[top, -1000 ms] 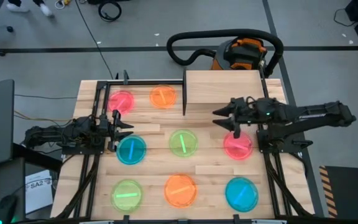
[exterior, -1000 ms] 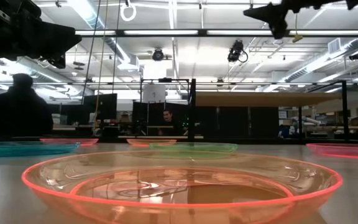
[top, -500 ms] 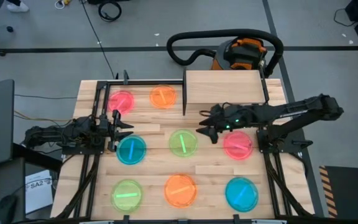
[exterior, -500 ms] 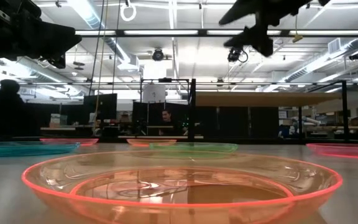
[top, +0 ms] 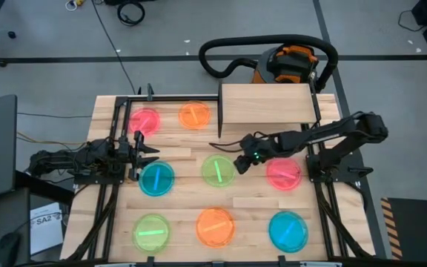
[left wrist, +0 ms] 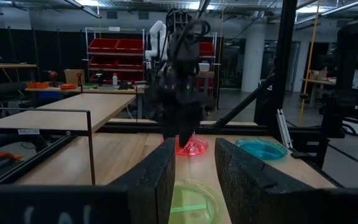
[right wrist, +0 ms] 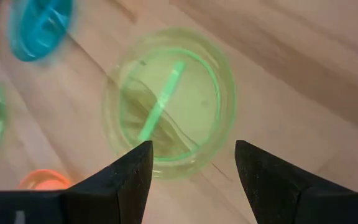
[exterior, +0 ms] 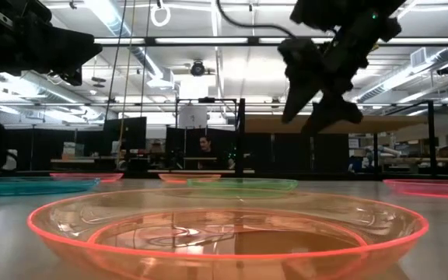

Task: Place and stack plates onto a shelf
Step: Put the top green plate on the shelf

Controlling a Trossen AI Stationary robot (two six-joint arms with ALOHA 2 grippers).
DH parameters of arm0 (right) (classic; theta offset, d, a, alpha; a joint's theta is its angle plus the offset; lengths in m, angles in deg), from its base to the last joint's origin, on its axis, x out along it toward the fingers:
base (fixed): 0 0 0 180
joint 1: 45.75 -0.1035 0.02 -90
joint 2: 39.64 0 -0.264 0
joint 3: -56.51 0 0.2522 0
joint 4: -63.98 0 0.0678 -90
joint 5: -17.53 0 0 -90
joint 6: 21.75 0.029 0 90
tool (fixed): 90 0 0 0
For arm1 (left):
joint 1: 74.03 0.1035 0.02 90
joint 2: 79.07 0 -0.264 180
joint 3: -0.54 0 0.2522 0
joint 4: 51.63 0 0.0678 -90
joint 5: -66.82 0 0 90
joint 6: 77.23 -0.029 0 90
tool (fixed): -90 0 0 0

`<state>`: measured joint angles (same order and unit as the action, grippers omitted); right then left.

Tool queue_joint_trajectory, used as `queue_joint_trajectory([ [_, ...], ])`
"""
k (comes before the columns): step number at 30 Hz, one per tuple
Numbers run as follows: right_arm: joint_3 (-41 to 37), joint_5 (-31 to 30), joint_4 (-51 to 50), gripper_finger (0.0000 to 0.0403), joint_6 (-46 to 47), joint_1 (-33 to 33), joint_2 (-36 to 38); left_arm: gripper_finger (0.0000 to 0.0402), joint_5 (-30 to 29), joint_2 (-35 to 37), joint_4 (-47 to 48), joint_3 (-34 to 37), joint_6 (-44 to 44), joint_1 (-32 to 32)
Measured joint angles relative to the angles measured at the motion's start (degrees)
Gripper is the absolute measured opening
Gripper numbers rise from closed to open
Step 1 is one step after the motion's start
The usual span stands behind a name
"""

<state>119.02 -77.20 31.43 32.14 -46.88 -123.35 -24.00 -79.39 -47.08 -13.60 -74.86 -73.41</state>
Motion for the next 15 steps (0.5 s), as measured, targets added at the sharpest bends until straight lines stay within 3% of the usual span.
queue_joint_trajectory([
  [15, 0.02, 4.79, 6.8, 0.0234, 0.57, 0.21, -11.89, 0.0121, 0.0, 0.01, 0.0, 0.0, 0.0, 0.0],
])
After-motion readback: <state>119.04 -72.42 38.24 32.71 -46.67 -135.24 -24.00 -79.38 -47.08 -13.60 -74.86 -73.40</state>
